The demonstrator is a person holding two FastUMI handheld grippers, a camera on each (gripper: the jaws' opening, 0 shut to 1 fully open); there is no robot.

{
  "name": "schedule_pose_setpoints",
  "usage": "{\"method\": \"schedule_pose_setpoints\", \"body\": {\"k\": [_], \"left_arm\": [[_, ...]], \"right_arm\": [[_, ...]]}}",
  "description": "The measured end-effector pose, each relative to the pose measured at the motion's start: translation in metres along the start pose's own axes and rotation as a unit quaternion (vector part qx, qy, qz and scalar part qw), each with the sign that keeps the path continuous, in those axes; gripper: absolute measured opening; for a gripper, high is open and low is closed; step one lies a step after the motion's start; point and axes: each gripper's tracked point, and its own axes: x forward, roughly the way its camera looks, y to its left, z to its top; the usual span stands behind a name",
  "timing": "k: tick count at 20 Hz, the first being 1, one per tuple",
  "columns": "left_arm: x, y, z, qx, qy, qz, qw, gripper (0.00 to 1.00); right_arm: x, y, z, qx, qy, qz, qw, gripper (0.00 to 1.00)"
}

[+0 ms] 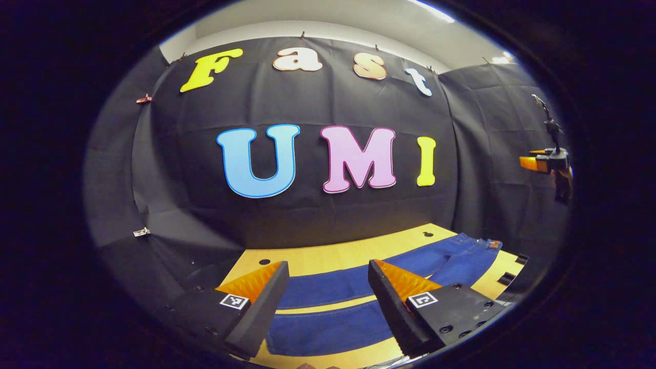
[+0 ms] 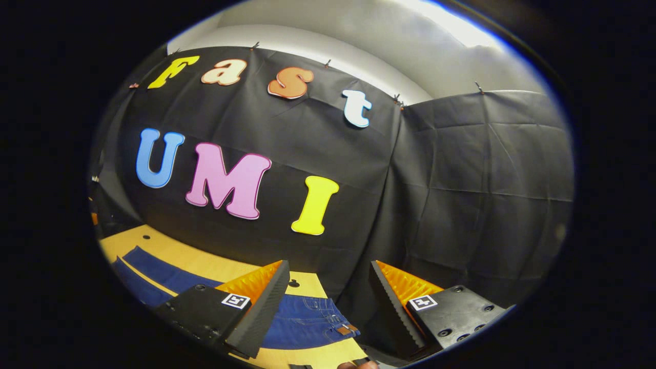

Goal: Grasp the waist and the cuffs of the jeans and fold them to make the two legs overlap; first hold the waist and fold one-third of the jeans toward the cuffs, then hold the cuffs and fold the remaining one-third in the same direction to finish folding.

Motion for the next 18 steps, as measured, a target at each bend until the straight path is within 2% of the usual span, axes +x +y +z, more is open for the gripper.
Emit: {"method": "schedule_pose_setpoints", "body": {"k": [3,6,9,11,13,14,15,18], "left_arm": [[0.001,0.003,-0.03,0.082,0.035,-0.033,0.995,0.97],[0.01,0.004,-0.083,0.162,0.075,-0.076,0.981,0.98],[0.013,0.008,-0.148,0.183,0.144,-0.092,0.968,0.98],[0.02,0.005,-0.166,0.199,0.162,-0.103,0.961,0.98],[0.023,-0.003,-0.18,0.219,0.178,-0.134,0.95,0.98],[0.025,-0.007,-0.189,0.235,0.185,-0.155,0.942,0.98],[0.026,-0.009,-0.196,0.256,0.193,-0.174,0.931,0.98],[0.026,-0.001,-0.215,0.32,0.213,-0.214,0.898,0.98]], "right_arm": [[0.011,0.017,-0.016,-0.052,0.011,0.048,0.997,0.96],[0.018,0.034,-0.047,-0.116,0.028,0.08,0.99,0.96],[0.013,0.064,-0.081,-0.179,0.038,0.117,0.976,0.96],[0.008,0.074,-0.107,-0.207,0.053,0.137,0.967,0.96],[0.002,0.078,-0.137,-0.244,0.068,0.163,0.954,0.96],[0.002,0.08,-0.154,-0.274,0.074,0.182,0.942,0.96],[0.001,0.078,-0.176,-0.312,0.082,0.201,0.925,0.96],[-0.002,0.07,-0.24,-0.413,0.118,0.259,0.865,0.96]]}}
